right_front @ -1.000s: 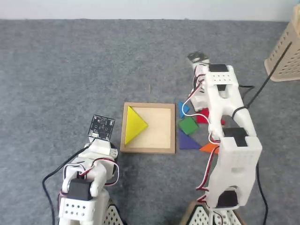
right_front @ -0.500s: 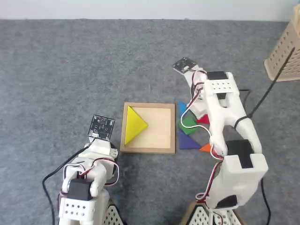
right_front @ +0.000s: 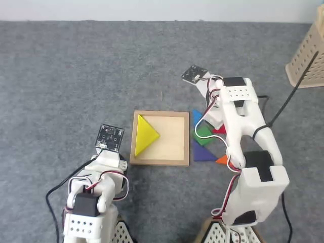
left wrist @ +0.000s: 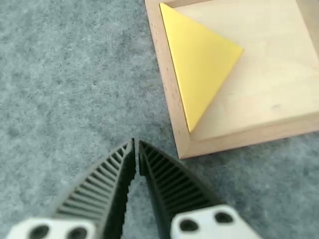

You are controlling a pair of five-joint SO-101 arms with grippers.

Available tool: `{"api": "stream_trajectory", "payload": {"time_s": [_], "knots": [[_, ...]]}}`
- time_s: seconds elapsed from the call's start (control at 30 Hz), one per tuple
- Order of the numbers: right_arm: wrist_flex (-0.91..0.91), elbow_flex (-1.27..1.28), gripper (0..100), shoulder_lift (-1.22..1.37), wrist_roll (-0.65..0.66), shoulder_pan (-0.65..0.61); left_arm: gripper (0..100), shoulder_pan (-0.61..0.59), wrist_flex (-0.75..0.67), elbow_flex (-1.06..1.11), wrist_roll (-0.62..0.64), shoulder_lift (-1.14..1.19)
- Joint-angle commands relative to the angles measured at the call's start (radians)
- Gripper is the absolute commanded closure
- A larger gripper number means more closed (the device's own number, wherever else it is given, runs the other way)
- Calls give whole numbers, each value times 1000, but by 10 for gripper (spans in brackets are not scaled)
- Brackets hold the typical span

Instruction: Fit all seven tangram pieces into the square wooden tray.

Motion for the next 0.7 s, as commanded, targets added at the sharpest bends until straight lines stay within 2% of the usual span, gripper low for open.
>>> {"api": "stream_trajectory", "payload": {"time_s": [0.0, 0.17, 0.37, 0.43, 0.57, 0.67], "knots": [[-16, -35, 753, 39, 12, 12, 988, 0, 6, -19, 9, -20], [-18, -112, 662, 157, -29, 13, 988, 0, 6, -19, 9, -20], [-19, -121, 653, 211, -31, 15, 988, 0, 6, -19, 9, -20], [-19, -121, 683, 209, -31, 19, 988, 0, 6, -19, 9, -20], [-25, -123, 820, 205, -37, 39, 988, 0, 6, -19, 9, -20], [-21, -152, 894, 203, -100, 48, 988, 0, 6, -19, 9, -20]]}}
